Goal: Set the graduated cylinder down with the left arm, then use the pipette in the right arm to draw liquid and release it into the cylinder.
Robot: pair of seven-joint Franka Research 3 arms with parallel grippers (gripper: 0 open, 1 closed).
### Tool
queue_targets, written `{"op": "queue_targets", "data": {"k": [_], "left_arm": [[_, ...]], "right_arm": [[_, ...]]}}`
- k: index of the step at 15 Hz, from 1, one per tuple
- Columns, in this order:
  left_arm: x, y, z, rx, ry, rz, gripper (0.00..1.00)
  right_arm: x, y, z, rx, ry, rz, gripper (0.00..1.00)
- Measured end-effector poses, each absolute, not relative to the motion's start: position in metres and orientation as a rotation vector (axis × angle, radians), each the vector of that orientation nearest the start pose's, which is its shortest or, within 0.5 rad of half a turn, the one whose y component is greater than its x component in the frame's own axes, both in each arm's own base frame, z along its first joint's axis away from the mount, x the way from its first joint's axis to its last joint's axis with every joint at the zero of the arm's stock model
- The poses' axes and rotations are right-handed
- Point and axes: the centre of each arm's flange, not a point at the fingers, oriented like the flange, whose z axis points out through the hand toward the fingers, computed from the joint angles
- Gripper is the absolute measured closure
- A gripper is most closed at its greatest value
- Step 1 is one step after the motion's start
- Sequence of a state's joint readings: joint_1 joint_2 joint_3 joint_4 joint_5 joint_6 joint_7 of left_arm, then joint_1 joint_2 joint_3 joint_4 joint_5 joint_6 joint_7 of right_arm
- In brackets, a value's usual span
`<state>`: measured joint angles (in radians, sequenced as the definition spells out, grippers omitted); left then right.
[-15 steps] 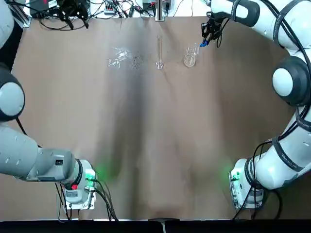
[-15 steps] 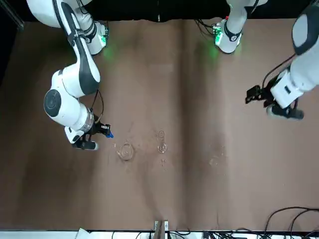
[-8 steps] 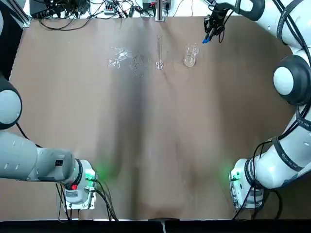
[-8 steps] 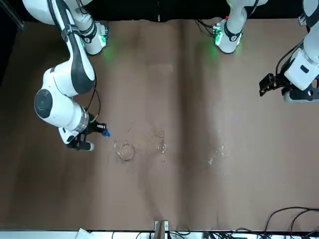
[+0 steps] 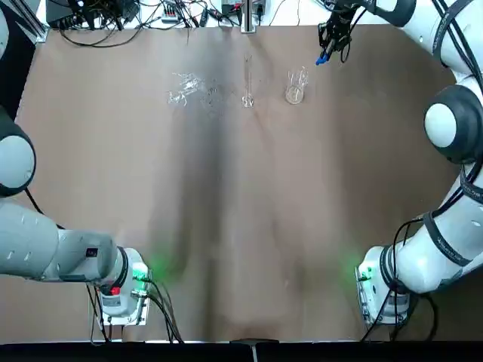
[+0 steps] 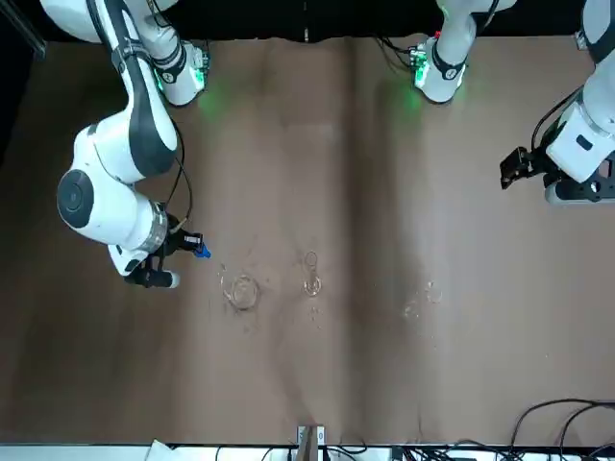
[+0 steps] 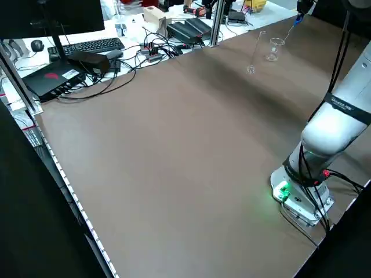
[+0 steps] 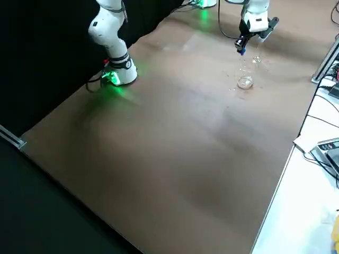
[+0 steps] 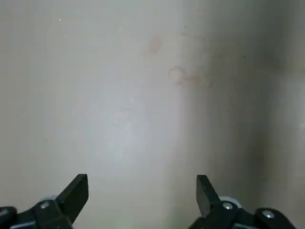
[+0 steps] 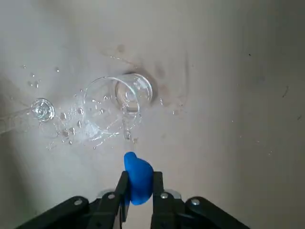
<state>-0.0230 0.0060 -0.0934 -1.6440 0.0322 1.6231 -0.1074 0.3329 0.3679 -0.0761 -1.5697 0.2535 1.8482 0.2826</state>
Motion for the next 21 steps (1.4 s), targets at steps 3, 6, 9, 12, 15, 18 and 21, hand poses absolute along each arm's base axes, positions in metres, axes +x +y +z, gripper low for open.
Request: {"op": "queue_targets", "data": {"k": [3, 6, 9, 12, 15, 18, 21], "left_arm": [[0.556, -0.062, 0.592, -3.107, 0.018, 0.032, 0.0], [0.556, -0.062, 0.595, -3.108, 0.019, 0.023, 0.0], [0.556, -0.062, 0.598, -3.109, 0.019, 0.015, 0.0], [0.556, -0.062, 0.598, -3.109, 0.019, 0.016, 0.0], [0.556, -0.063, 0.598, -3.108, 0.022, 0.016, 0.0], [0.555, -0.065, 0.598, -3.108, 0.027, 0.016, 0.0], [0.555, -0.067, 0.598, -3.108, 0.033, 0.017, 0.0]], "right_arm": [[0.63, 0.192, 0.437, -2.947, 0.143, 0.215, 0.77], [0.63, 0.192, 0.446, -2.942, 0.141, 0.208, 0.77], [0.631, 0.186, 0.456, -2.914, 0.168, 0.196, 0.77], [0.631, 0.179, 0.466, -2.891, 0.188, 0.182, 0.77], [0.63, 0.178, 0.475, -2.881, 0.189, 0.169, 0.77], [0.628, 0.175, 0.483, -2.856, 0.201, 0.173, 0.77], [0.626, 0.172, 0.492, -2.838, 0.21, 0.163, 0.77]]}}
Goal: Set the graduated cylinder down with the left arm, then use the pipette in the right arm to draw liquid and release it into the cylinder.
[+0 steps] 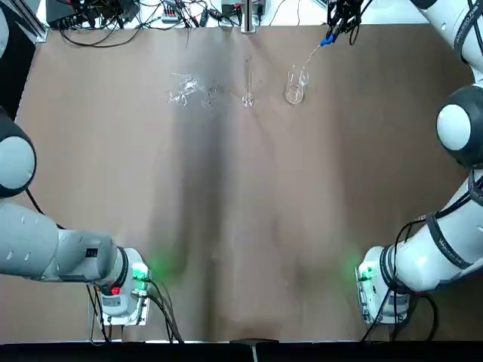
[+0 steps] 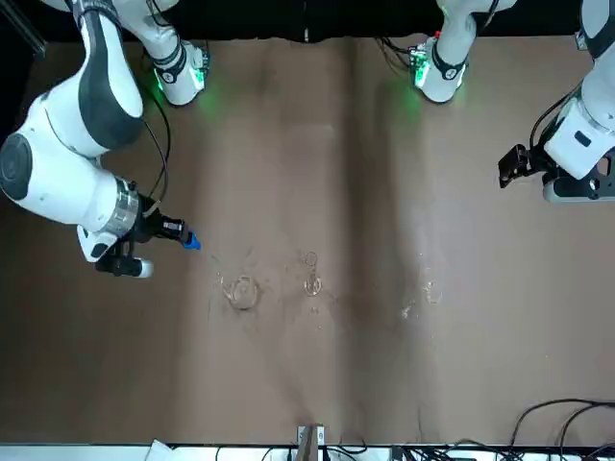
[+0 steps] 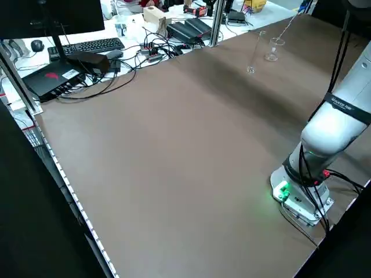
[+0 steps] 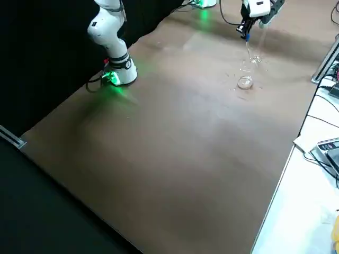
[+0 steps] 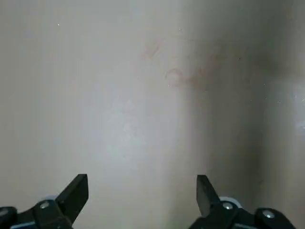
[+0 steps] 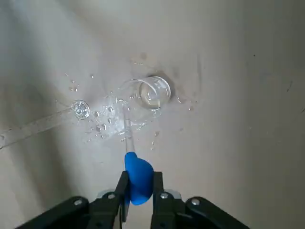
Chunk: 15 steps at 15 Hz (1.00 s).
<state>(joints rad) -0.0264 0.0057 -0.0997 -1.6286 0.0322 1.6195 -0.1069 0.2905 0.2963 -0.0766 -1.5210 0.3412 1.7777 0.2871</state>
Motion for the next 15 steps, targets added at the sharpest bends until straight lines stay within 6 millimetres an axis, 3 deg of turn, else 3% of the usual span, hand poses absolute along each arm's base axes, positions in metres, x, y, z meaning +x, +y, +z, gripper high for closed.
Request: {"op": "queue_targets", "data": {"k": [8, 15], "left_arm": [[0.555, -0.067, 0.598, -3.108, 0.033, 0.019, 0.0], [0.555, -0.068, 0.598, -3.108, 0.037, 0.019, 0.0]], "right_arm": [[0.621, 0.163, 0.515, -2.784, 0.23, 0.153, 0.77], [0.619, 0.17, 0.525, -2.701, 0.262, 0.165, 0.77]]}}
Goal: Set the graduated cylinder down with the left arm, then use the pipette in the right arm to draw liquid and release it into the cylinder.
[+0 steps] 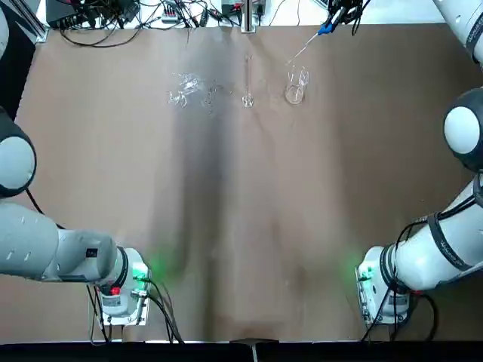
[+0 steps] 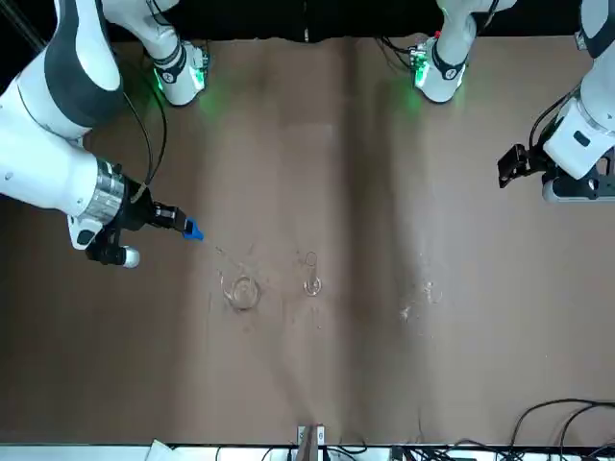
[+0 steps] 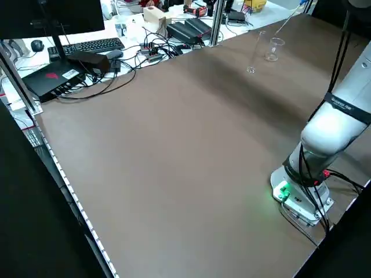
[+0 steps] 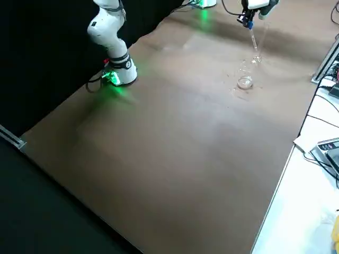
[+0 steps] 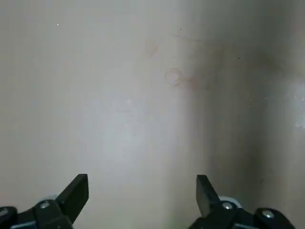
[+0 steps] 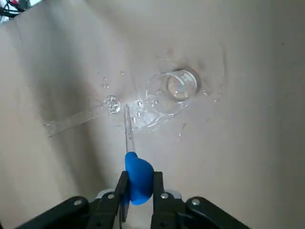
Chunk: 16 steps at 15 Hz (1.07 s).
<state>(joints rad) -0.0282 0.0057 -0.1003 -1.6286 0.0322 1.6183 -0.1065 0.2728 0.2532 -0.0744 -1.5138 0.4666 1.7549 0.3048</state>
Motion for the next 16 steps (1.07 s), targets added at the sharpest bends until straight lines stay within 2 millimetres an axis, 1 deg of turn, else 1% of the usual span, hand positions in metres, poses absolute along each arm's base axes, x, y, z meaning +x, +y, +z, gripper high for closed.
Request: {"op": "queue_targets", "data": {"k": [7, 9, 16], "left_arm": [[0.555, -0.069, 0.598, -3.108, 0.04, 0.02, 0.0], [0.555, -0.069, 0.598, -3.108, 0.04, 0.02, 0.0], [0.555, -0.069, 0.598, -3.108, 0.039, 0.021, 0.0]], "right_arm": [[0.61, 0.195, 0.536, -2.633, 0.336, 0.208, 0.77], [0.608, 0.207, 0.544, -2.61, 0.351, 0.21, 0.77], [0.605, 0.217, 0.551, -2.551, 0.35, 0.229, 0.77]]}}
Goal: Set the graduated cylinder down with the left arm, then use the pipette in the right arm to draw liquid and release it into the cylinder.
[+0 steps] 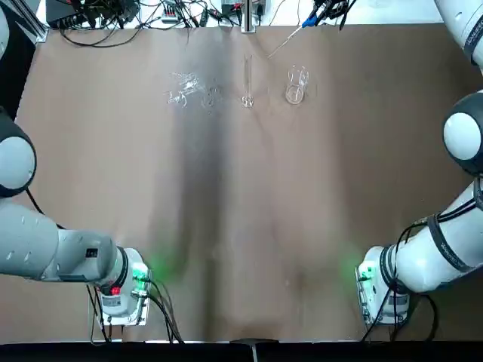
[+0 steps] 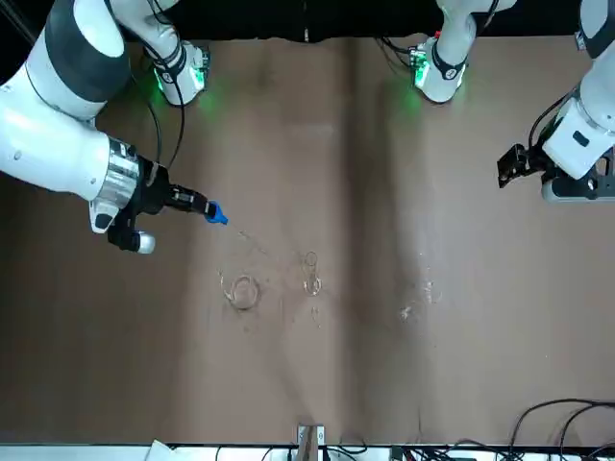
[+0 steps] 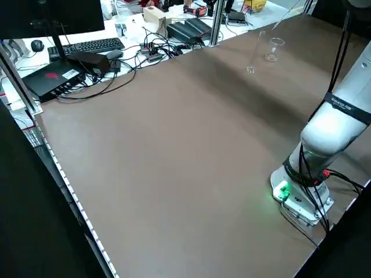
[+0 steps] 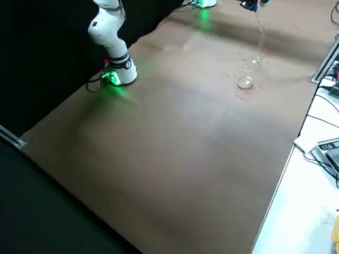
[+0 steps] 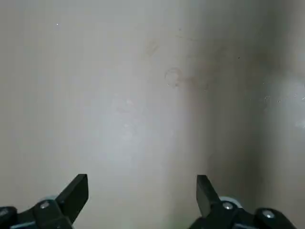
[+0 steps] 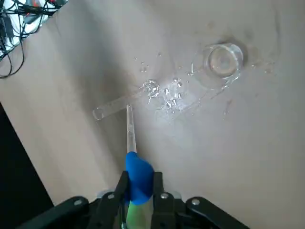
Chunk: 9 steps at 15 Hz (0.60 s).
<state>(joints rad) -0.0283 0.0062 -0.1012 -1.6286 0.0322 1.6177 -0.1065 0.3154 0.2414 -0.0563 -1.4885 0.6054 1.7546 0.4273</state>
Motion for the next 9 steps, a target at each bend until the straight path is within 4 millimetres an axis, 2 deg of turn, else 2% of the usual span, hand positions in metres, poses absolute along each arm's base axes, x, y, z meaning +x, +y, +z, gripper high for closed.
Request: {"op": "queue_targets", "data": {"k": [9], "left_arm": [[0.555, -0.07, 0.598, -3.108, 0.043, 0.019, 0.0]], "right_arm": [[0.599, 0.242, 0.562, -2.506, 0.348, 0.243, 0.77]]}}
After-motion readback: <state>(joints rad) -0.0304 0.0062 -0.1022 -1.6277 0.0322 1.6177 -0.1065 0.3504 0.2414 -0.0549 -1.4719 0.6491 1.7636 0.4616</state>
